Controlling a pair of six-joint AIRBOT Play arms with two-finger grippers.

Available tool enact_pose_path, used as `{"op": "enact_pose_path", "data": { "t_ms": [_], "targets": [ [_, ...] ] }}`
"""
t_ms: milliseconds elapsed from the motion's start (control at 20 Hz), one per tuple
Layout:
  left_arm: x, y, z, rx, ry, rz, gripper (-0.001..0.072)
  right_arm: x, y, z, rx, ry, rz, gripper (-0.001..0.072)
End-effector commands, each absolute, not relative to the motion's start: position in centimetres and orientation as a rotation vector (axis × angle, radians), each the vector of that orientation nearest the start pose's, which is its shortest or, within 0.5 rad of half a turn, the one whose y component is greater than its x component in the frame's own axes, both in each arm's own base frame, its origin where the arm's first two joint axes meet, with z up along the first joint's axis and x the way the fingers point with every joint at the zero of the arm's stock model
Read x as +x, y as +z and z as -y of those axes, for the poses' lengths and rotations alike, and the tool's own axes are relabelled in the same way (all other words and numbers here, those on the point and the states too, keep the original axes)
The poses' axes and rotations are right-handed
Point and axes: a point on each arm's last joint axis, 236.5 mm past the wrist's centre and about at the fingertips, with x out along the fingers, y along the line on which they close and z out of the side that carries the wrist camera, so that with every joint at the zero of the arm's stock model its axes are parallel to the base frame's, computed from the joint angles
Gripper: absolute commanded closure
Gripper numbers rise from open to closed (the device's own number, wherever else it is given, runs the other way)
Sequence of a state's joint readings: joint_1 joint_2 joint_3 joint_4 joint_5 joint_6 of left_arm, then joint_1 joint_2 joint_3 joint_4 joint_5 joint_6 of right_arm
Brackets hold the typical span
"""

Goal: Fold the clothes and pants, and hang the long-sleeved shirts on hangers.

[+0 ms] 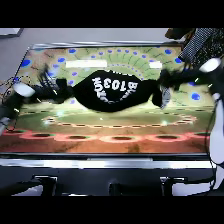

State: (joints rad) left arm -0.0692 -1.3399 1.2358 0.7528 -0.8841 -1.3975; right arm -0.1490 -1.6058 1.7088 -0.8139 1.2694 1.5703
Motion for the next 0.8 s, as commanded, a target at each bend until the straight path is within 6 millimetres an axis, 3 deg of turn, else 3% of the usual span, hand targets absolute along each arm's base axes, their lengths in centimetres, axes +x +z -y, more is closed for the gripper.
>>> {"op": "enact_pose_path", "data": {
  "t_ms": [0,100,150,250,300,400,550,650,750],
  "targets": [
    [46.7,27.7,13.7,-0.431,-0.523,-0.563,0.0684,52.1,29.6,-6.8,0.608,0.379,-0.629,0.0689],
    [44.2,39.3,12.1,-0.372,-0.533,-0.305,0.0684,49.7,38.7,-5.4,0.566,0.336,-0.394,0.0688],
    [42.3,43.7,11.4,-0.371,-0.527,-0.206,0.0684,47.6,42.4,-4.7,0.551,0.311,-0.288,0.0688],
    [37.7,50.3,10.2,-0.386,-0.515,-0.059,0.0683,42.2,48.1,-3.9,0.492,0.269,-0.13,0.0688],
    [35.2,52.6,9.7,-0.397,-0.509,-0.004,0.0683,39.1,50.3,-3.4,0.452,0.241,-0.075,0.0688],
    [30.9,55.0,8.7,-0.384,-0.464,0.066,0.0683,32.9,53.7,-3.2,0.387,0.207,0.019,0.0688],
    [25.4,56.7,6.5,-0.354,-0.329,0.135,0.0683,24.5,56.3,-2.9,0.305,0.152,0.107,0.0687],
    [22.7,57.0,5.2,-0.343,-0.256,0.158,0.0683,20.4,56.8,-2.6,0.279,0.115,0.138,0.0687],
    [20.9,57.0,4.7,-0.346,-0.222,0.164,0.0682,17.6,57.7,-2.7,0.303,0.111,0.188,0.0687]
  ]
}}
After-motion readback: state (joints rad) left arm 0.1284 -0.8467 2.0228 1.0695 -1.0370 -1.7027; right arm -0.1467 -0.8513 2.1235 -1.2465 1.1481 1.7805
